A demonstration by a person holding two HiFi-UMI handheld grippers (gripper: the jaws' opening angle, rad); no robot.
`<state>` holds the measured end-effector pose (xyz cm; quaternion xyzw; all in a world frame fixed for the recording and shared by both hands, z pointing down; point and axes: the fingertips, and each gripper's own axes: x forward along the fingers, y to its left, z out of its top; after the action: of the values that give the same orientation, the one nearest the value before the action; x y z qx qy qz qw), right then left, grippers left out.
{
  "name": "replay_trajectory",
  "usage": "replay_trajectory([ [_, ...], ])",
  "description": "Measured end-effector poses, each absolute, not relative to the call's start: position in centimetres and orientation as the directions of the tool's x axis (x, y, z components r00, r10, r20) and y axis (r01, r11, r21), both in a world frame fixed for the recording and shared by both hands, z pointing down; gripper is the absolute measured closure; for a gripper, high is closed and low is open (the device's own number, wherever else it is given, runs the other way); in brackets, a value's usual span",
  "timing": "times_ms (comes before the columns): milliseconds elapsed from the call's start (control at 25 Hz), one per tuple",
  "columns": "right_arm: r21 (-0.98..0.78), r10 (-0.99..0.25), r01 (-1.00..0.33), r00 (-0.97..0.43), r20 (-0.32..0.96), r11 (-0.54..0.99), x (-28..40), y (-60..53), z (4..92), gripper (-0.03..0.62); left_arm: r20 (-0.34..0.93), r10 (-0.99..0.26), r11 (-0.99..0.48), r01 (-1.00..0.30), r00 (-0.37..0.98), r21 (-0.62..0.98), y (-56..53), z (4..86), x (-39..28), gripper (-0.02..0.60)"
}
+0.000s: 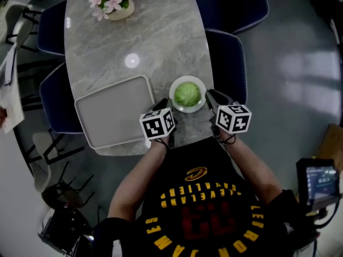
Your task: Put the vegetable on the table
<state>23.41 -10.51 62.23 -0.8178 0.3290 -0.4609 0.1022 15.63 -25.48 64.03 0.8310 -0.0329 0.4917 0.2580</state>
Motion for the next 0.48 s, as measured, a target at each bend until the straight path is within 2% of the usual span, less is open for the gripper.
replay_trajectory([
  [120,-0.477,-0.66,-0.47,0.391,0.642,-0.743,23.2,-11.8,60.3,0.553,0.812,0.178,-0.873,-0.292,0.555,0.391,-26.4,62.6,15.3,0.538],
  [360,-0.558,-0.773,-0.536,0.415,0.479,-0.634,22.0,-14.9,54.6,0.554,0.731,0.214,-0.872,-0.211,0.648,0.442,-26.4,58.7,14.1,0.538],
  [480,-0.567,-0.801,-0.565,0.413,0.433,-0.599,20.9,-16.2,52.5,0.556,0.688,0.235,-0.887,-0.137,0.686,0.44,-26.5,56.1,13.7,0.538],
])
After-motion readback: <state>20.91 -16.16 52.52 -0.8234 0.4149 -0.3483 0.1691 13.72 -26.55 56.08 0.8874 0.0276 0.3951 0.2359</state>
